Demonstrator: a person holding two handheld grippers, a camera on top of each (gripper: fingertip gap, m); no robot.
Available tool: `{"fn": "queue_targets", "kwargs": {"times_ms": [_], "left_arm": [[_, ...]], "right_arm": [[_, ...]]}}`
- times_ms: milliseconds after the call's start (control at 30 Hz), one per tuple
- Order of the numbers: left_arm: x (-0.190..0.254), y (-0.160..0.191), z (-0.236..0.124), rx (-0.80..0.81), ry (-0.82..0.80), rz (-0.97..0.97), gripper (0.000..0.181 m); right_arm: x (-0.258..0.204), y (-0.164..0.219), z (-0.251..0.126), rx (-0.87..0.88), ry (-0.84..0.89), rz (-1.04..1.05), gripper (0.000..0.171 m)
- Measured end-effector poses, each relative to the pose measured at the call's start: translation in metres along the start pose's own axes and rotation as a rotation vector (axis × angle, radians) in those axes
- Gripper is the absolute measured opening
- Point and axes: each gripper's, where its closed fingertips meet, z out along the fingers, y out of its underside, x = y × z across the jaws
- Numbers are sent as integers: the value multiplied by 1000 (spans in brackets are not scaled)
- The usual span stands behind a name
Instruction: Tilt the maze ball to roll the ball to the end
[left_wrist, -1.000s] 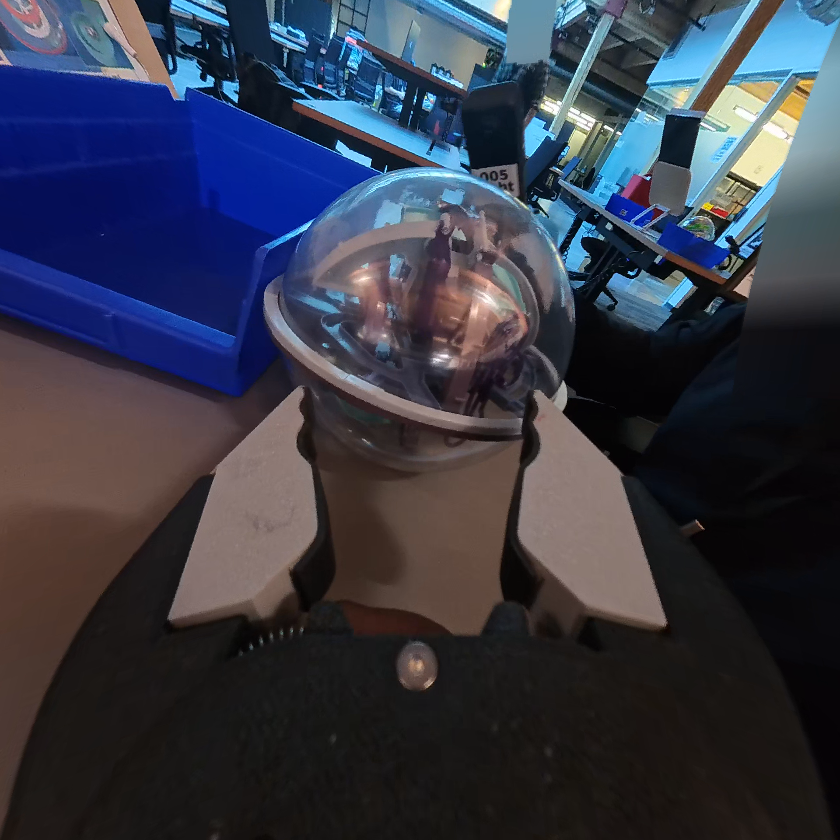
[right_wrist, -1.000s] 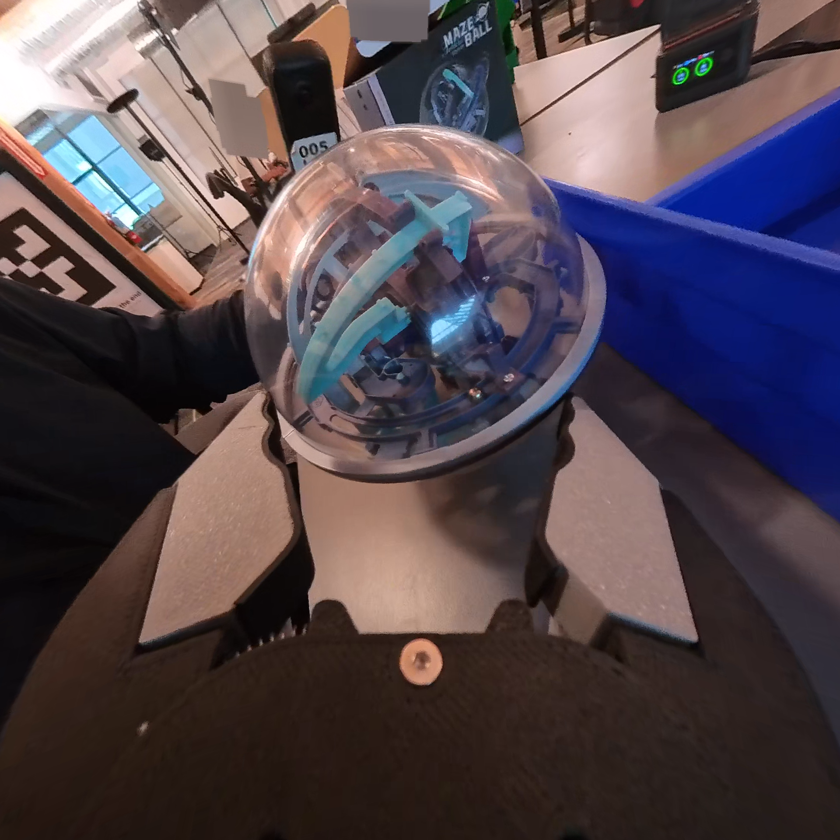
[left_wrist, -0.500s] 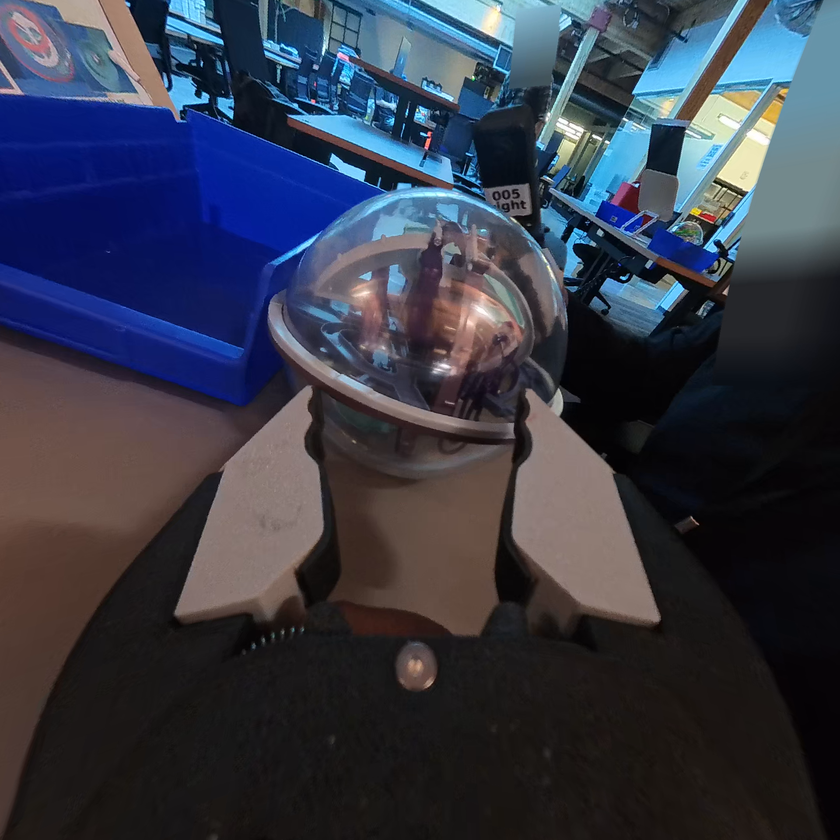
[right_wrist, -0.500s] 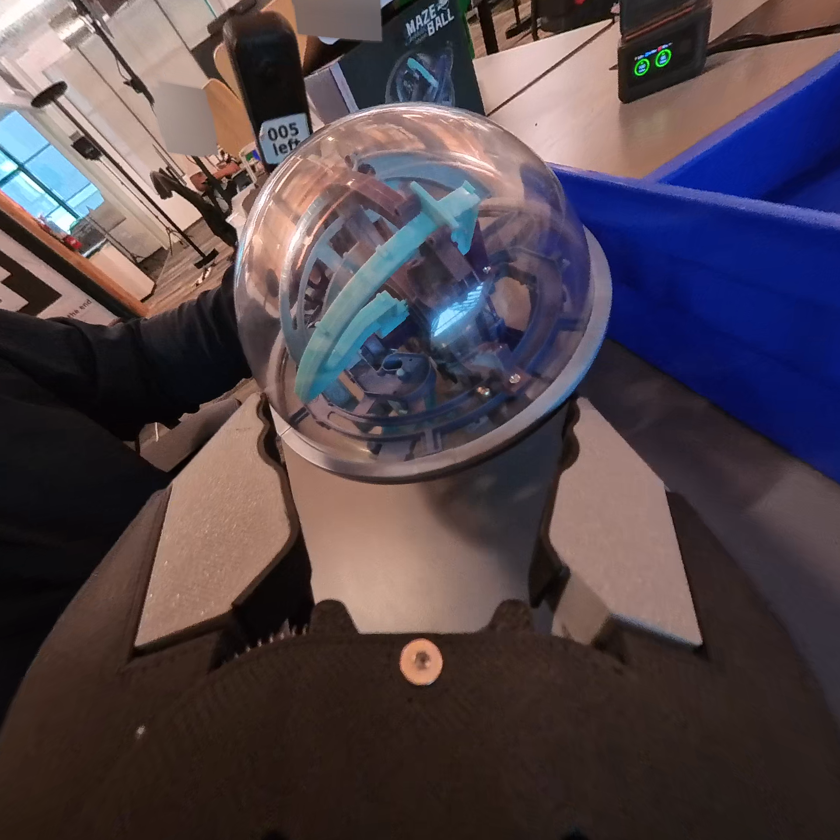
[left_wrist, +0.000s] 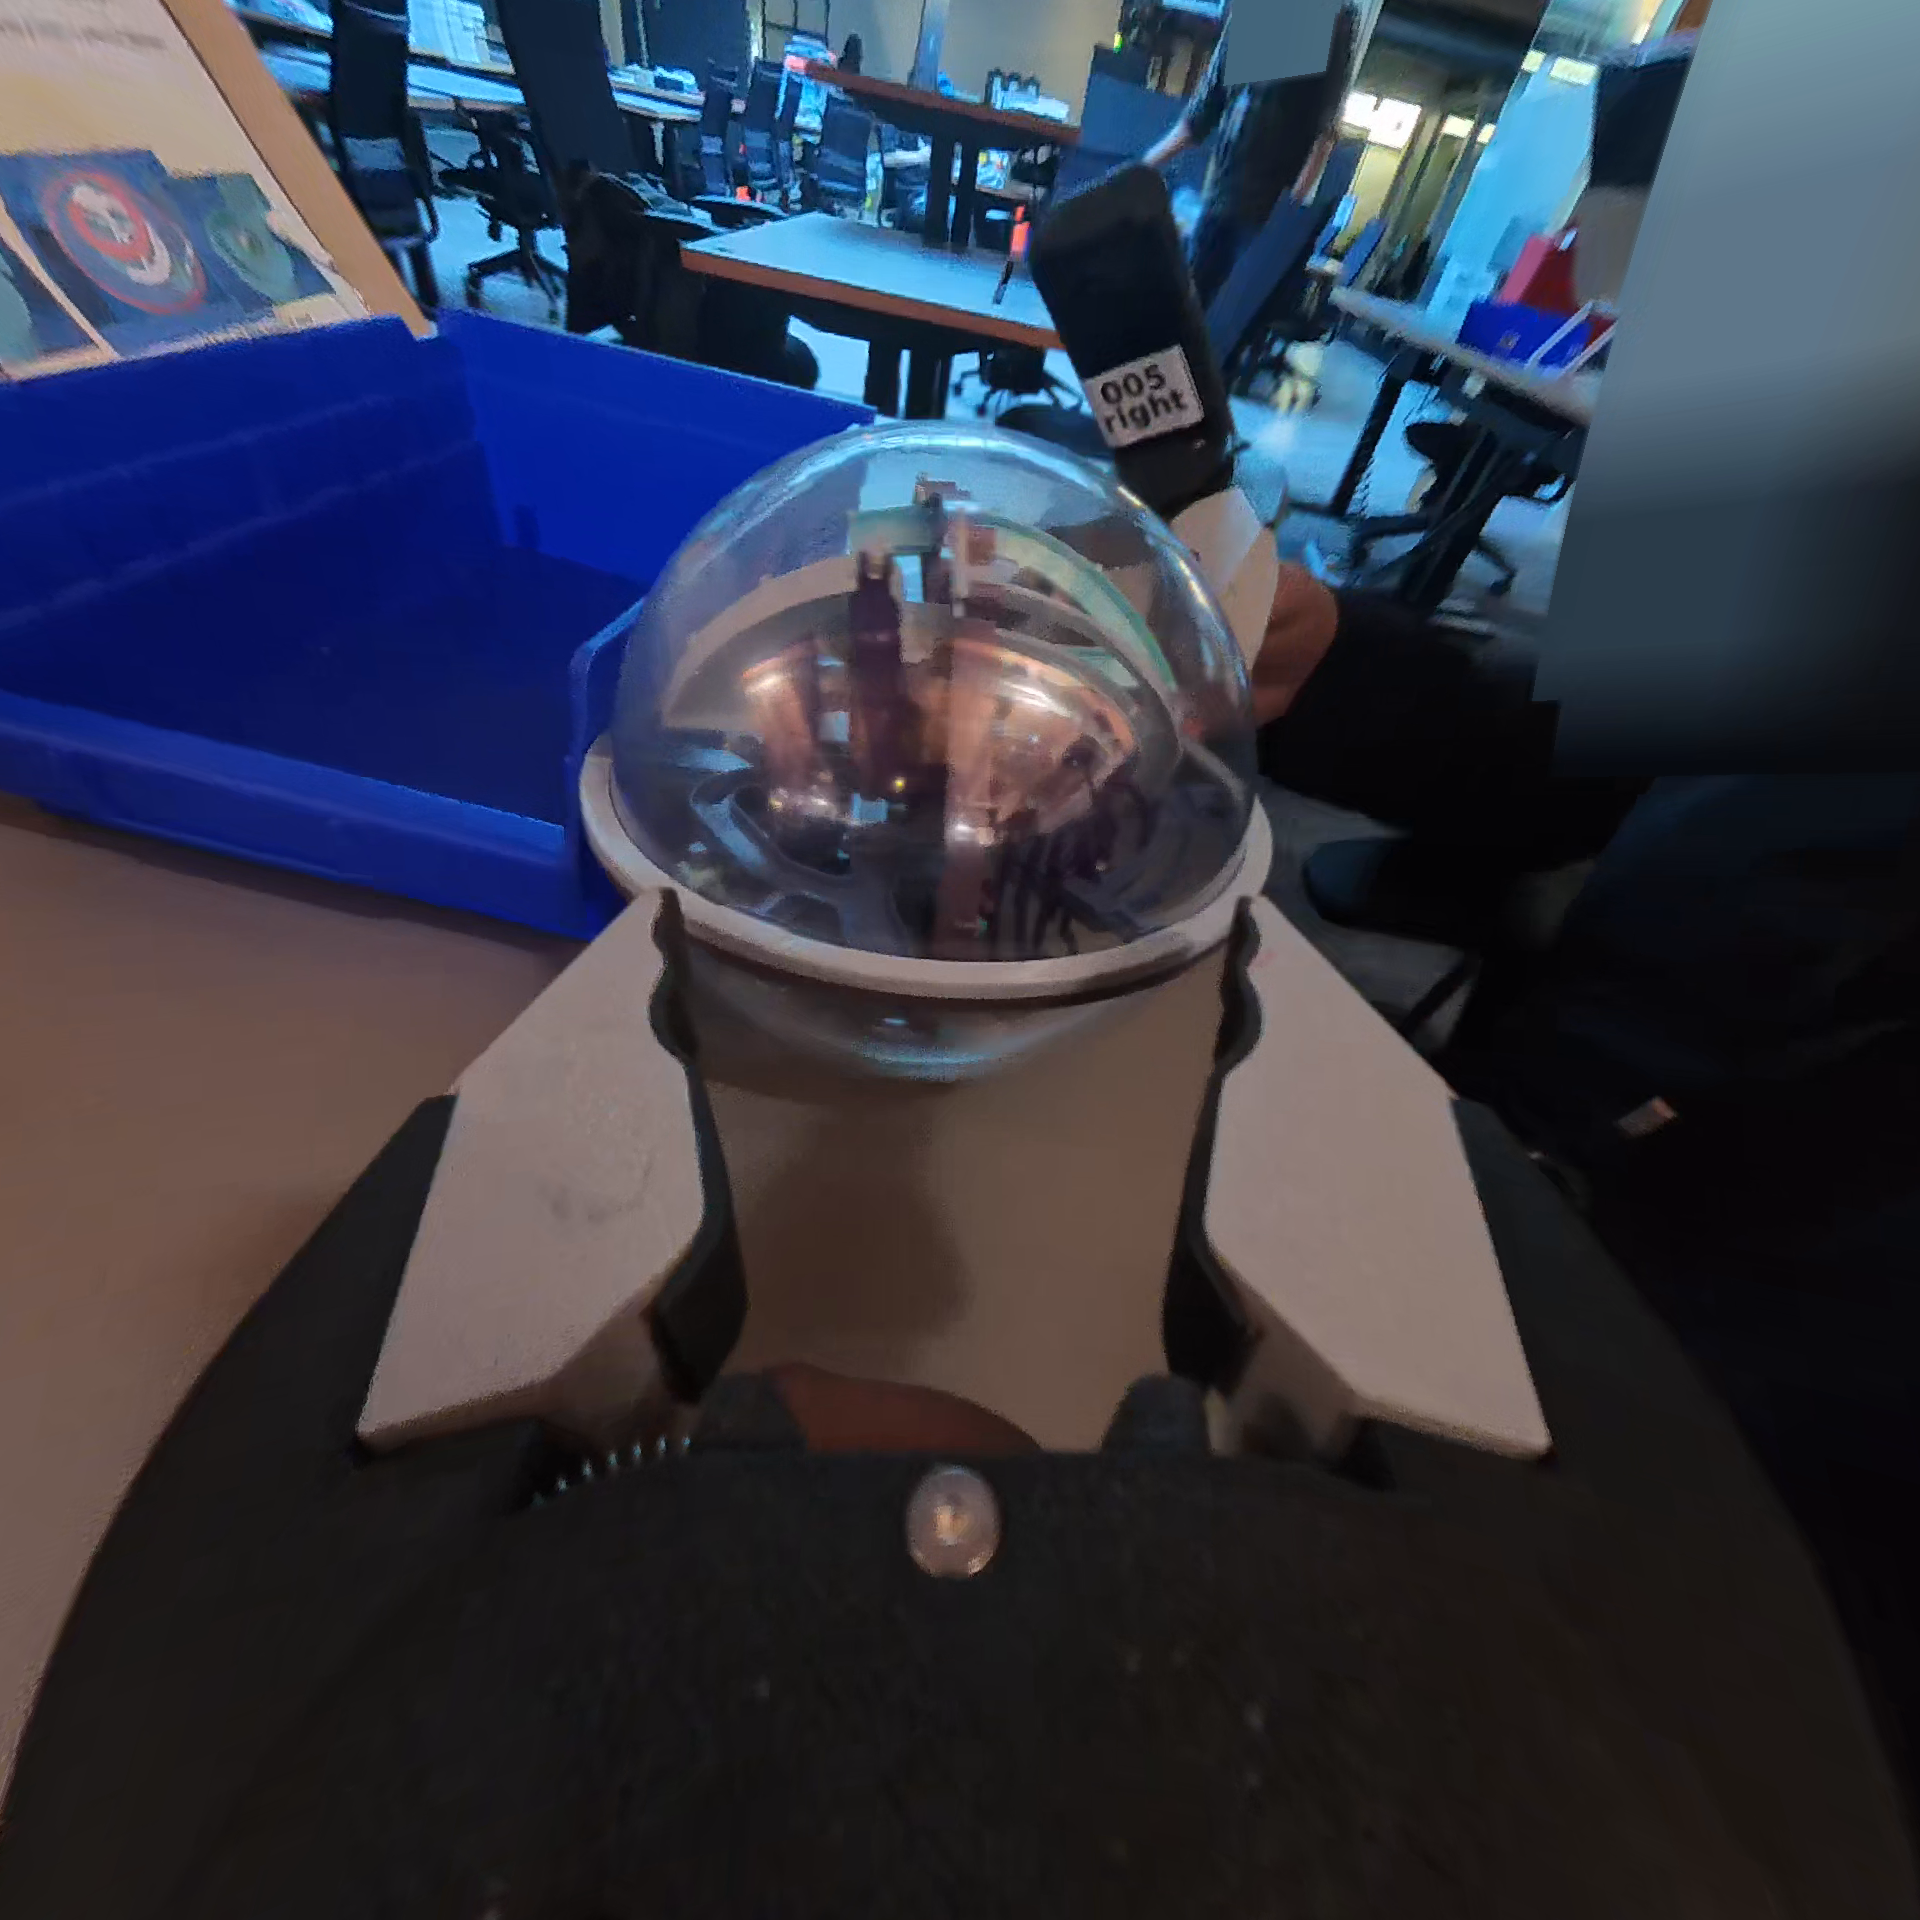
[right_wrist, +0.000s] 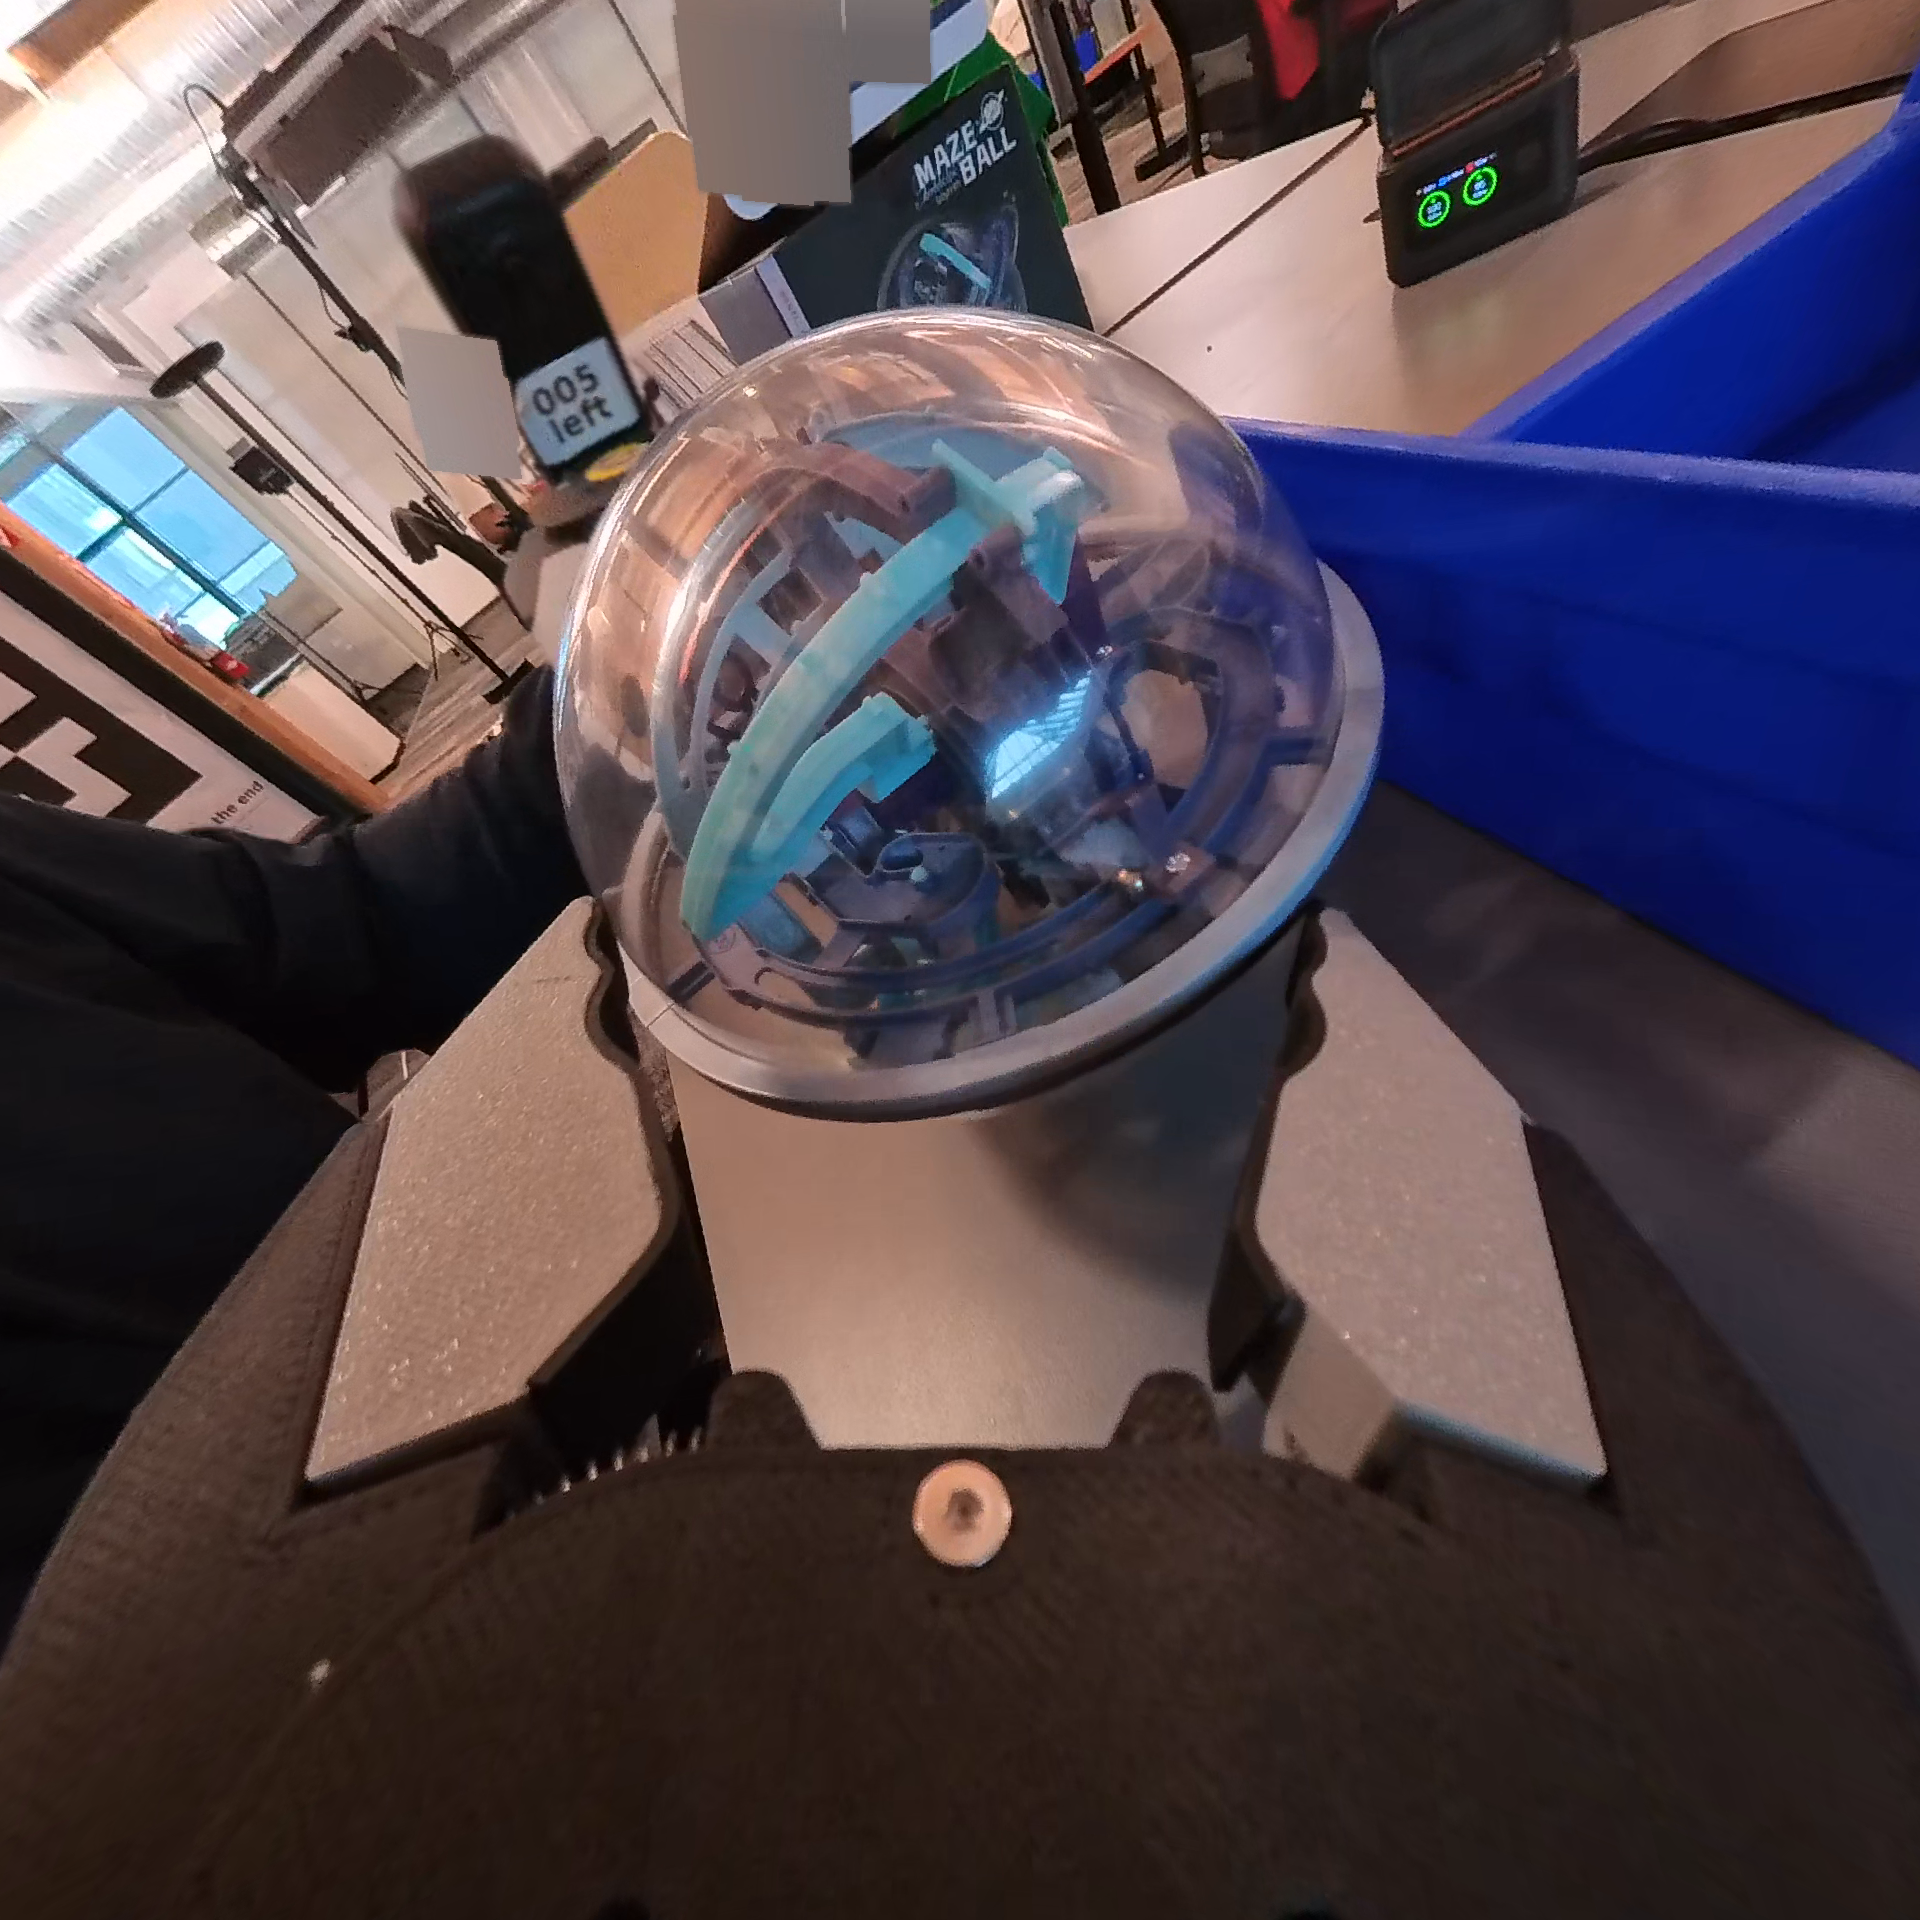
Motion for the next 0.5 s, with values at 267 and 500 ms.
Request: {"fn": "queue_targets", "kwargs": {"times_ms": [267,500], "left_arm": [[7,17,14,-176,-233,411,111],[-4,19,12,-176,-240,430,102]], "right_arm": [[-2,1,4,-3,-13,26,123],[-2,4,0,-67,0,-82,123]]}}
